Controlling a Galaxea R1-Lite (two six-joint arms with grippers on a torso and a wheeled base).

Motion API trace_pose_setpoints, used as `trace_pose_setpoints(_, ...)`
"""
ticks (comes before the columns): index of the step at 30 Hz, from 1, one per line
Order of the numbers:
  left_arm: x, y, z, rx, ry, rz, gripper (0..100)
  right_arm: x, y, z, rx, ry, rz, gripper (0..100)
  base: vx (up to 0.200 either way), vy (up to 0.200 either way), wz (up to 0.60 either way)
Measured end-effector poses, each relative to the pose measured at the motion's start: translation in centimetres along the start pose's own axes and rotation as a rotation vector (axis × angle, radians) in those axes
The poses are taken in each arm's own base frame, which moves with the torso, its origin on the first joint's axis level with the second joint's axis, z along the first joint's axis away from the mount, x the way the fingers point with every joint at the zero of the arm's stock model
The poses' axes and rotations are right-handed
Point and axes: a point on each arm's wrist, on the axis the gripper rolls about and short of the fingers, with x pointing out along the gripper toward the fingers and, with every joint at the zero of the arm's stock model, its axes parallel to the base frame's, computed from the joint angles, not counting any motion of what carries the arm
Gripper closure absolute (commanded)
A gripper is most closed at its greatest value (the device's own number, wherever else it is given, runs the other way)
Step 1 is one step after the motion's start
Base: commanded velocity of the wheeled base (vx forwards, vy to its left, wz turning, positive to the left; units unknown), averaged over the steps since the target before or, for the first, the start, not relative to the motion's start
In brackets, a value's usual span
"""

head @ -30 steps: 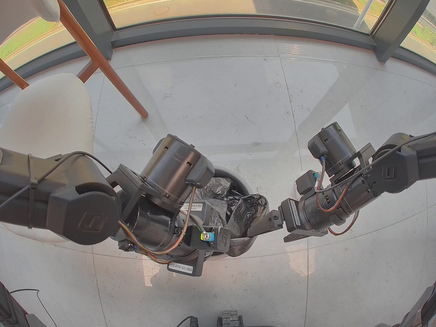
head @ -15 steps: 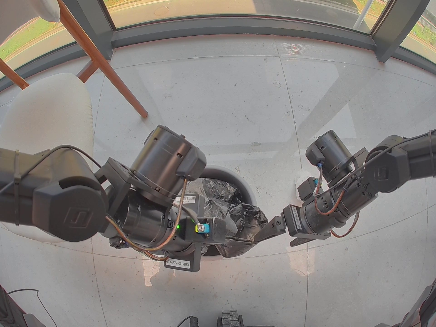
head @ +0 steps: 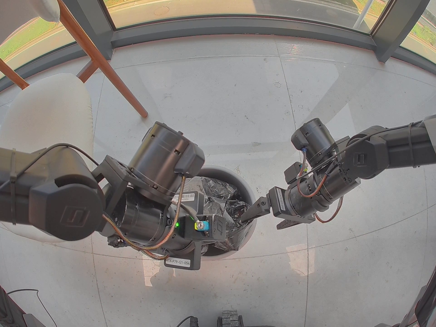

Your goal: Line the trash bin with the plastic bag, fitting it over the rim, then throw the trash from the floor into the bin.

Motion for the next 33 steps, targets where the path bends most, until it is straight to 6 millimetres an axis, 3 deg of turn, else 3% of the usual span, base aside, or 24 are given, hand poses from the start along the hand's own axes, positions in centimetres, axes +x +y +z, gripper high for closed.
trace_pose_setpoints(8, 0.0, 0.0, 0.0, -0.002, -0.001, -0.001, 100, 1.5, 0.3, -0.9, 0.008, 0.085, -0.02, 0, 0.0, 0.0, 0.0)
trace_pose_setpoints(16, 0.0, 0.0, 0.0, -0.009, 0.0, 0.0, 100, 1.8, -0.5, -2.4, 0.042, 0.182, -0.075, 0, 0.0, 0.0, 0.0)
trace_pose_setpoints(25, -0.1, 0.0, 0.0, -0.015, -0.003, 0.003, 100, 2.7, 0.9, 0.7, 0.122, 0.021, -0.035, 0, 0.0, 0.0, 0.0)
trace_pose_setpoints(33, -0.1, 0.0, 0.0, -0.026, -0.001, 0.002, 100, 4.1, 1.3, 0.7, 0.259, 0.034, -0.039, 0, 0.0, 0.0, 0.0)
